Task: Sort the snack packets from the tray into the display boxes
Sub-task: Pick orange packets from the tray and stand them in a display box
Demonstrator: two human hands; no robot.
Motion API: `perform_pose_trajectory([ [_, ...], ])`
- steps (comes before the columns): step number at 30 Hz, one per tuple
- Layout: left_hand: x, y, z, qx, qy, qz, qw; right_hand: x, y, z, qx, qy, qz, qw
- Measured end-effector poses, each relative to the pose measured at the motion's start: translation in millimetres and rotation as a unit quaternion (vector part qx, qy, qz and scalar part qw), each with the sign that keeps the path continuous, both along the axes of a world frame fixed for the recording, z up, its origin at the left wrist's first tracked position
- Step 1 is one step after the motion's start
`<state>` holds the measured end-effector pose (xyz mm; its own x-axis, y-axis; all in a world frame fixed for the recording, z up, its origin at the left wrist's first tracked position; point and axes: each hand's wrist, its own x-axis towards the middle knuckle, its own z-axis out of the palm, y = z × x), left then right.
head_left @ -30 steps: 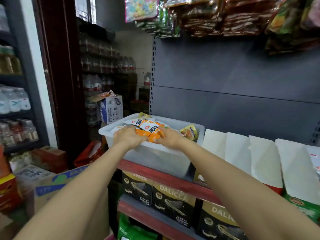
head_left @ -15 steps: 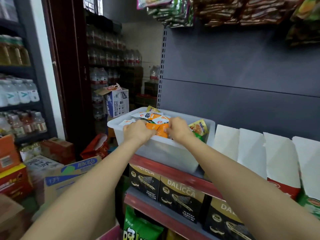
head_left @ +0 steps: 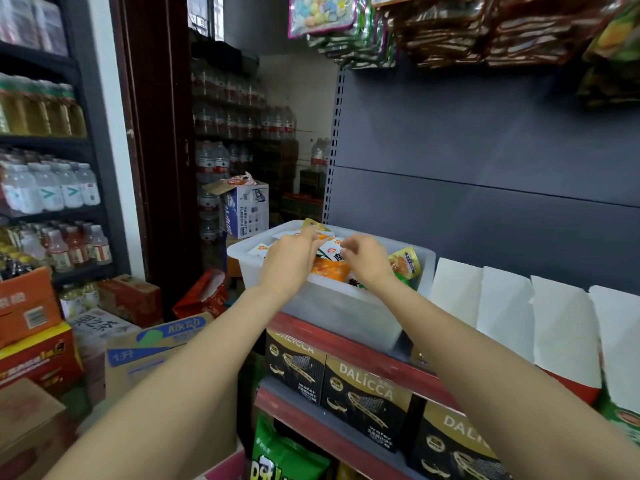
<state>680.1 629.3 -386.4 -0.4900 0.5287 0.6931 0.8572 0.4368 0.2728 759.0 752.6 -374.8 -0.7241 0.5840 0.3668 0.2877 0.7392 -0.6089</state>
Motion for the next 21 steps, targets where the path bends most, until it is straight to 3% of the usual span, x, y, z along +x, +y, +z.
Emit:
perform_pose_trajectory([
  [2,10,-4,2,0.054,0.005,-0.04,0.998,6,-6,8,-0.206,0.105,0.032,0.972],
  [4,20,-5,2,0.073,0.005,-0.085,0.994,20,-12,18,-0.42,0.142,0.099,0.891],
  [6,31,-5,3,0.075,-0.008,-0.121,0.99,38,-13,26,-0.488,0.167,0.144,0.845],
  [8,43,-1,5,0.093,-0.056,-0.164,0.98,58,-10,32,-0.491,0.211,0.159,0.83],
  [12,71,17,10,0.097,-0.177,-0.235,0.951,102,5,34,-0.434,0.245,0.123,0.858],
  [16,116,40,24,0.13,-0.338,-0.334,0.87,153,22,31,-0.372,0.251,0.083,0.89],
  [21,176,71,33,0.142,-0.384,-0.415,0.812,226,48,25,-0.292,0.229,0.045,0.928],
])
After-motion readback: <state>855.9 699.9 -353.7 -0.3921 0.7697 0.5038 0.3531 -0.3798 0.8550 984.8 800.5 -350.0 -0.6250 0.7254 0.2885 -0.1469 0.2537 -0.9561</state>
